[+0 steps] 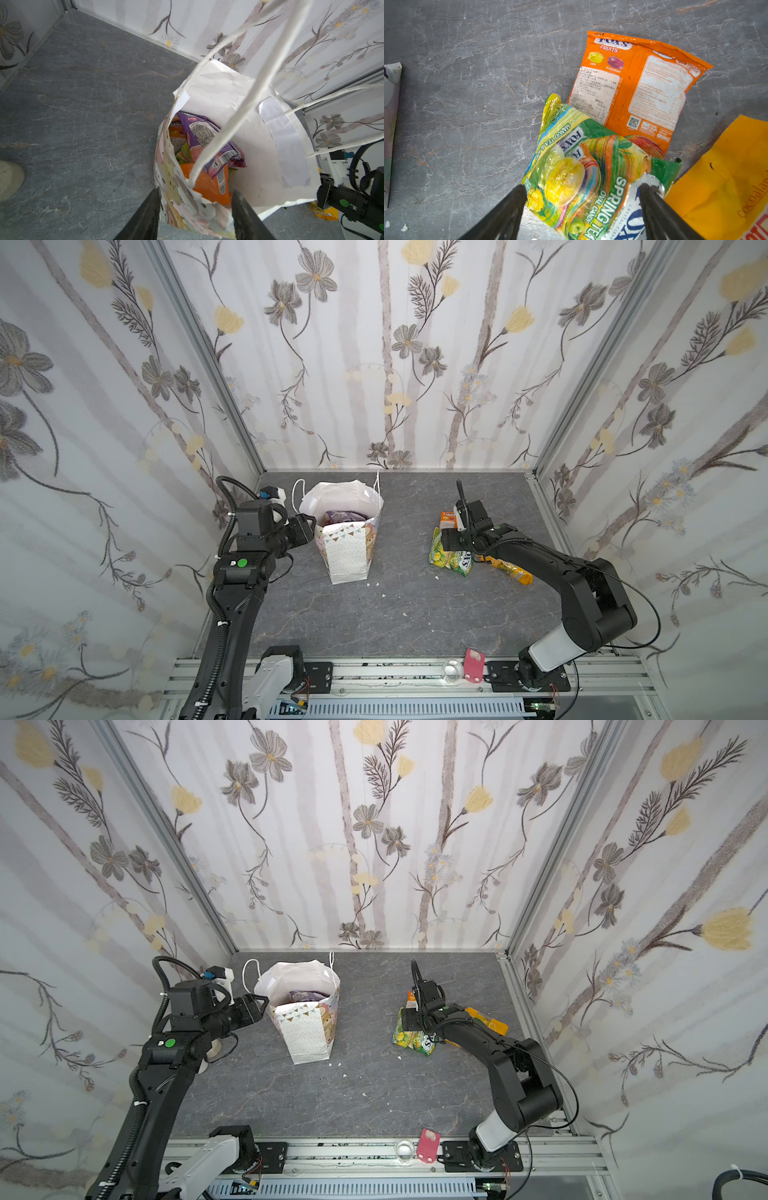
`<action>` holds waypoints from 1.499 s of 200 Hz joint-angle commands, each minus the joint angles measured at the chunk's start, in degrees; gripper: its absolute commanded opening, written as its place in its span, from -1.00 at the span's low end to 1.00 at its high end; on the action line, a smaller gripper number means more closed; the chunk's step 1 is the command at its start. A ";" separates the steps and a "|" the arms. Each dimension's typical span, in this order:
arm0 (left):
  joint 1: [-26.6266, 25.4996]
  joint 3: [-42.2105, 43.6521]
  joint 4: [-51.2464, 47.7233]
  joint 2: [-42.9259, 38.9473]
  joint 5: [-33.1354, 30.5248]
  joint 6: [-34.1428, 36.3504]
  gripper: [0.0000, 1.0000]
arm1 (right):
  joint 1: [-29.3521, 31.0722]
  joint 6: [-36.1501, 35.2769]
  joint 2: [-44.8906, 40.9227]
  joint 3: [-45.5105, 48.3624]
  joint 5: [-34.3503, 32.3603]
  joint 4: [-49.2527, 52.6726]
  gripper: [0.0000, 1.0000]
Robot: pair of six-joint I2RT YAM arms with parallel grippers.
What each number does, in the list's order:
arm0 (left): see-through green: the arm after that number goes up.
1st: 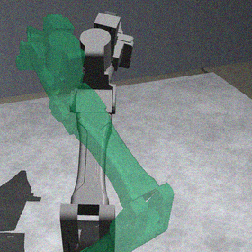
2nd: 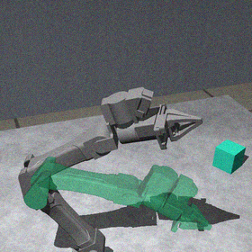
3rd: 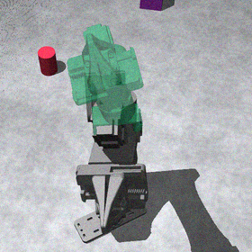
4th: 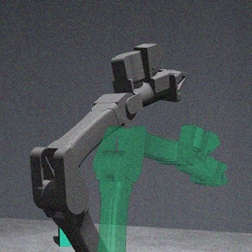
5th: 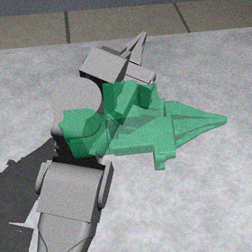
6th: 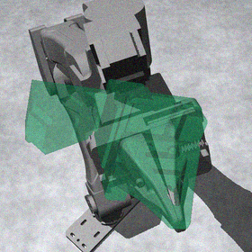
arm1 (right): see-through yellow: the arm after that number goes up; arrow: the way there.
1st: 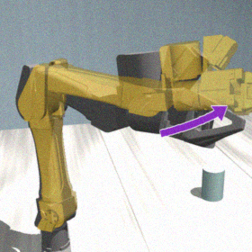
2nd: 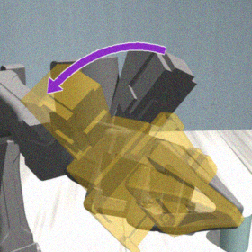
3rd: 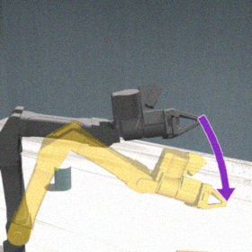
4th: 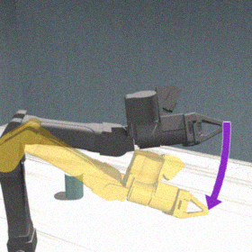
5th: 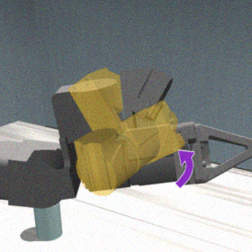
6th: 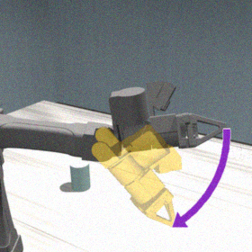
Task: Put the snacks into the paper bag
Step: 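Lower the right gripper and grasp the green Fox's Spring Tea packet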
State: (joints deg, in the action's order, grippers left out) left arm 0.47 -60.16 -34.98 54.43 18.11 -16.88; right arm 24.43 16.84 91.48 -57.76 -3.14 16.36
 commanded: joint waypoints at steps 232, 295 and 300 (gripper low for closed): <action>0.01 -0.22 0.71 0.06 1.24 -0.28 0.08 | 5.08 12.92 -15.97 16.40 7.00 -10.06 0.56; 0.06 0.14 0.63 -0.03 1.32 0.01 0.08 | 0.54 13.22 -16.80 26.05 12.96 -17.89 0.57; 0.00 0.22 0.65 -0.03 1.46 -0.07 0.08 | 0.37 13.22 -16.65 26.42 12.89 -18.16 0.57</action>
State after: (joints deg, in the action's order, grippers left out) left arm 0.51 -60.10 -35.05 54.59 19.11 -16.88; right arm 25.52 29.54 74.56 -33.41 7.18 3.73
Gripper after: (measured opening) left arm 0.540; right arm 0.786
